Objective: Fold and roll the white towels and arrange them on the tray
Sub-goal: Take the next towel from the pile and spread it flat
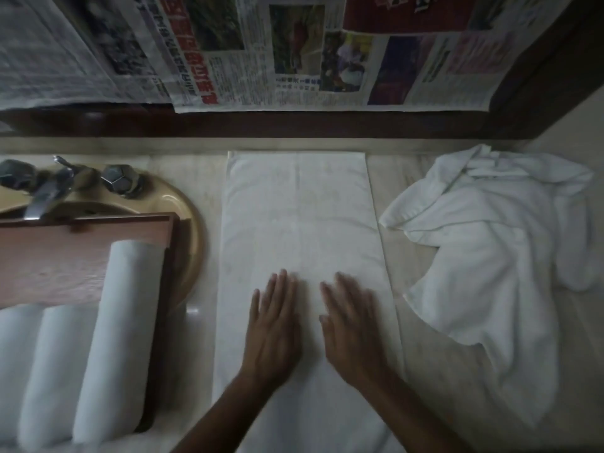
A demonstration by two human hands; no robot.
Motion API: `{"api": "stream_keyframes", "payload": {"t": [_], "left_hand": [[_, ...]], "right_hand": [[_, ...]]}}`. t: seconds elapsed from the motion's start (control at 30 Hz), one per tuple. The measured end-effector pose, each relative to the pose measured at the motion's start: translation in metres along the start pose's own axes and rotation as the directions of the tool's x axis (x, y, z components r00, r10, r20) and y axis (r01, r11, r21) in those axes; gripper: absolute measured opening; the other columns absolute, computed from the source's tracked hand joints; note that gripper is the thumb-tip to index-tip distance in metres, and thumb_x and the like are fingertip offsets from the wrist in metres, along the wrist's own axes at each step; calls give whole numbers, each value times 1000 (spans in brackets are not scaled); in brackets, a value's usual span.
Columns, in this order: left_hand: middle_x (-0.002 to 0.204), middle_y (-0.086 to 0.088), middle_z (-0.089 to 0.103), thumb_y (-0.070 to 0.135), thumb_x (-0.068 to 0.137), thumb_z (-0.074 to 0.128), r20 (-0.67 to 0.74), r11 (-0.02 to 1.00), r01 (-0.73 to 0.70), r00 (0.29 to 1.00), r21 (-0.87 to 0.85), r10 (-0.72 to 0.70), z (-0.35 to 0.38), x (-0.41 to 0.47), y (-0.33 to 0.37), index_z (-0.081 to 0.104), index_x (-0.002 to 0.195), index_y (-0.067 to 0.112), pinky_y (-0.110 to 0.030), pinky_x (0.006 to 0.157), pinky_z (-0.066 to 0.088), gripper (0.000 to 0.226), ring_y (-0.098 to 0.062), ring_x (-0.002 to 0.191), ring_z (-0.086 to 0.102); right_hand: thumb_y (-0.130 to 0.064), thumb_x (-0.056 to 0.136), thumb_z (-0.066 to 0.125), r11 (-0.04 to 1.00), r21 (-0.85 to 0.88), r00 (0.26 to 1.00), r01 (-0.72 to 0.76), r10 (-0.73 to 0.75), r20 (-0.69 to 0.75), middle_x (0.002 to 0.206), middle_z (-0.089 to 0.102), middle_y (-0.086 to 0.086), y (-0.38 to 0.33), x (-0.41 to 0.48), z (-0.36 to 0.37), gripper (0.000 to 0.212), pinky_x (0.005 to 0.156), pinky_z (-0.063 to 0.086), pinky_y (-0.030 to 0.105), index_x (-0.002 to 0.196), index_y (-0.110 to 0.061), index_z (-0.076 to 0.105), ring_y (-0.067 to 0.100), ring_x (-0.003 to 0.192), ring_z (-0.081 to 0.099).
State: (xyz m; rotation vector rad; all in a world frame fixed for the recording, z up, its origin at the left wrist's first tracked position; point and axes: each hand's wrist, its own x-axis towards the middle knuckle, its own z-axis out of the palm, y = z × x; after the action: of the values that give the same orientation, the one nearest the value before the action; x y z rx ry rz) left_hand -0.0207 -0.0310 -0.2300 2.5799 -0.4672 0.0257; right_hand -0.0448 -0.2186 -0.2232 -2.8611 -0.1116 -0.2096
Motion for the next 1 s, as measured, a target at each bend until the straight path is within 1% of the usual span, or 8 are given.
{"api": "stream_keyframes", "payload": {"t": [0.07,0.17,0.3,0.37,0.43,0.53,0.7,1.0], "left_hand": [[171,-6,19,35,106,32,20,999,10,1000,42,-11,1,-14,-2,29,161,12,-53,126,18,60,-24,158,15],[170,-6,22,40,106,33,-2,988,48,999,144,-49,-18,-26,-46,33,160,12,-56,122,24,61,-25,157,19],[173,-5,5,46,108,23,-11,969,214,977,126,-214,-37,-58,-63,14,165,14,-59,125,14,65,-23,160,5],[172,-10,10,41,108,25,-25,980,172,985,101,-171,-29,-73,-30,19,163,10,-59,126,13,64,-26,159,9],[172,-9,11,39,107,27,16,997,68,998,43,-69,-12,-89,11,21,163,10,-56,127,11,63,-26,159,10],[172,-5,14,41,107,30,56,999,9,998,53,-12,2,-113,31,25,162,15,-55,125,16,62,-24,159,12],[171,-5,20,46,105,35,68,980,8,997,200,-22,-15,-127,-2,28,162,16,-53,124,21,65,-24,158,16],[171,-5,16,45,106,33,80,982,15,996,191,-31,-19,-163,5,25,163,15,-52,124,20,65,-25,159,13]], "right_hand": [[-31,104,46,999,20,999,49,-49,6,167,28,10,3,-12,3,54,121,24,60,156,-16,43,28,156,21],[-28,104,45,999,-5,999,-38,38,-26,165,33,11,45,-5,-5,52,119,28,58,154,-13,46,28,154,27],[-35,108,37,988,-42,988,-151,150,-33,165,31,18,68,-25,-20,56,118,28,58,156,-7,39,35,154,26],[-38,107,38,993,5,992,-120,120,-25,167,25,16,35,-51,-16,58,123,20,56,159,-11,35,34,156,20],[-42,106,39,998,54,997,-31,28,65,170,19,11,-6,-84,-10,60,125,15,55,161,-18,32,29,158,13],[-44,105,40,997,39,990,60,-65,127,170,19,6,-13,-112,-8,59,124,18,57,160,-24,33,23,158,11],[-39,105,39,999,12,991,-31,29,133,171,18,3,42,-118,-21,58,123,20,55,160,-20,33,21,158,11],[-41,107,30,1000,7,986,-18,16,166,172,10,0,33,-154,-28,60,127,13,48,163,-21,24,19,159,3]]}}
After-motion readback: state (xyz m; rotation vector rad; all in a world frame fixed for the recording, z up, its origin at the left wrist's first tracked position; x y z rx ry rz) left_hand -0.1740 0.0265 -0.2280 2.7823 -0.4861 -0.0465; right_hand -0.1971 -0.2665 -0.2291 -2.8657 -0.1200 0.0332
